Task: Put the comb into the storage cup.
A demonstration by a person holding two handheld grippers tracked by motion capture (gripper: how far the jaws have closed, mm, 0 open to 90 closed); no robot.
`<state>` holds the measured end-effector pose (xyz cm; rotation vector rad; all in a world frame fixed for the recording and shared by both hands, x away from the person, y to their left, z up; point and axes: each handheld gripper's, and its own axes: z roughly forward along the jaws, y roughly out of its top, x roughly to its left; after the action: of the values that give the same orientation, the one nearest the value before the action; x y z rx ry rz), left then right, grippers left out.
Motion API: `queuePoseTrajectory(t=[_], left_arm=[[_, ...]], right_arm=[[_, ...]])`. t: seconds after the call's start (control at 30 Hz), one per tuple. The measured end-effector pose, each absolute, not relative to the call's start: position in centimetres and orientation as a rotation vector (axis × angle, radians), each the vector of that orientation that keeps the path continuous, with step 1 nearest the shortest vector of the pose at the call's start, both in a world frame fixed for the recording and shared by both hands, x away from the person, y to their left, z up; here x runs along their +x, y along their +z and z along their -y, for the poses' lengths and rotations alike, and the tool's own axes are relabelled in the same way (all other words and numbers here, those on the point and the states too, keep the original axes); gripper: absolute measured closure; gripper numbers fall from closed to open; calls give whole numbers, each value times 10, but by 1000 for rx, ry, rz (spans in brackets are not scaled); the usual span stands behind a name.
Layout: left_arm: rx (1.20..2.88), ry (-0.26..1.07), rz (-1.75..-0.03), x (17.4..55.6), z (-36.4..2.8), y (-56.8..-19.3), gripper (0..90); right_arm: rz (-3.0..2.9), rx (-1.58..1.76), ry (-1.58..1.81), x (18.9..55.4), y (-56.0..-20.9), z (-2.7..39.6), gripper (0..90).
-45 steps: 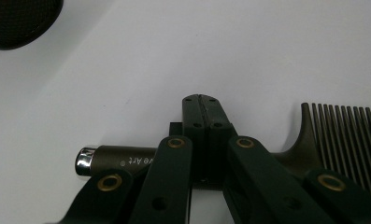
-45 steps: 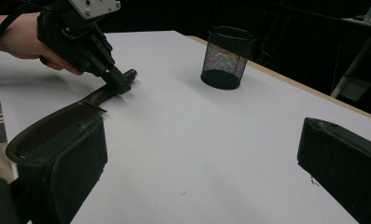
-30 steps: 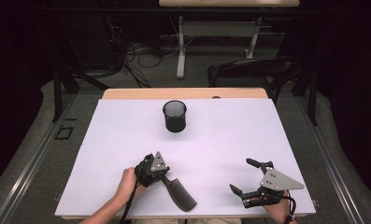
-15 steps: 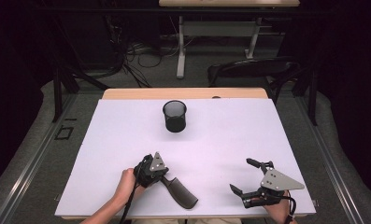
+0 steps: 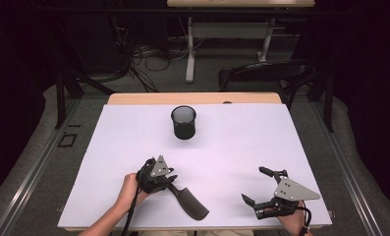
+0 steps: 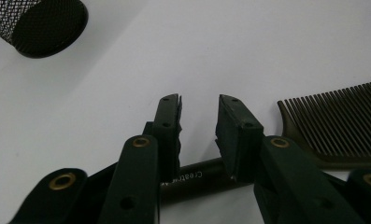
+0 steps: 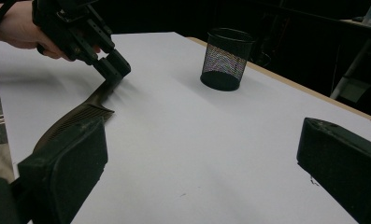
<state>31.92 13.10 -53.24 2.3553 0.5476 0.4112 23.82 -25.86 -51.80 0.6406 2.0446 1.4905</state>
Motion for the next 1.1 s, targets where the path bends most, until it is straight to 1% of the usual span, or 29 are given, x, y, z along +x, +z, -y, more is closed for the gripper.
queuePoseTrajectory(t=[0.13, 0.17, 0.2, 0.23, 0.27, 0.33, 0.5, 0.53, 0.57, 0.6, 0.63, 0.67, 0.73, 0.77, 0.8, 0.83, 0.9, 0.93, 0.97, 1.0, 1.03, 1.07, 1.1], left_arm=[[2356, 410, -522, 320, -132, -531, 668], [2353, 431, -526, 320, -132, -530, 750], [2353, 431, -526, 320, -132, -530, 800], [2349, 439, -534, 320, -133, -529, 800], [2348, 454, -538, 321, -133, -530, 846], [2348, 474, -548, 323, -136, -529, 900], [2367, 510, -491, 324, -141, -523, 900], [2359, 485, -436, 327, -145, -519, 835], [2359, 485, -436, 327, -145, -519, 797], [2363, 498, -426, 327, -146, -516, 797], [2366, 497, -403, 329, -148, -514, 717], [2378, 488, -346, 330, -150, -512, 685], [2391, 481, -332, 331, -151, -511, 603], [2397, 469, -302, 332, -151, -511, 584], [2436, 488, -276, 332, -150, -509, 545], [2436, 488, -276, 332, -150, -509, 488], [2450, 479, -237, 331, -150, -508, 479], [2468, 486, -207, 331, -150, -507, 413], [2468, 486, -207, 331, -150, -507, 385], [2475, 492, -194, 331, -150, -507, 385], [2479, 496, -186, 330, -150, -506, 330], [2485, 487, -170, 331, -150, -505, 330], [2492, 494, -162, 331, -150, -505, 285]], right_arm=[[-2044, 640, 1492, 238, -518, 259, 15], [-2044, 640, 1492, 238, -518, 259, 15], [-2044, 640, 1492, 238, -518, 259, 15], [-2044, 639, 1492, 238, -518, 258, 15], [-2045, 639, 1492, 238, -518, 258, 15], [-2045, 640, 1493, 238, -518, 259, 15], [-2046, 639, 1495, 238, -518, 258, 15], [-2046, 639, 1494, 238, -518, 258, 15], [-2046, 639, 1494, 238, -518, 258, 15], [-2046, 640, 1493, 238, -518, 258, 15], [-2045, 640, 1492, 239, -518, 258, 15], [-2046, 642, 1490, 239, -518, 258, 15], [-2046, 643, 1489, 239, -518, 258, 15], [-2044, 643, 1490, 238, -518, 258, 15], [-2044, 642, 1490, 238, -518, 258, 15], [-2044, 642, 1490, 239, -518, 258, 15], [-2045, 643, 1489, 239, -518, 258, 15], [-2046, 641, 1490, 239, -518, 258, 16], [-2046, 641, 1490, 239, -518, 258, 16], [-2047, 642, 1488, 239, -518, 258, 15], [-2047, 642, 1490, 239, -518, 258, 15], [-2047, 642, 1490, 239, -518, 258, 15], [-2048, 641, 1491, 239, -518, 258, 16]])
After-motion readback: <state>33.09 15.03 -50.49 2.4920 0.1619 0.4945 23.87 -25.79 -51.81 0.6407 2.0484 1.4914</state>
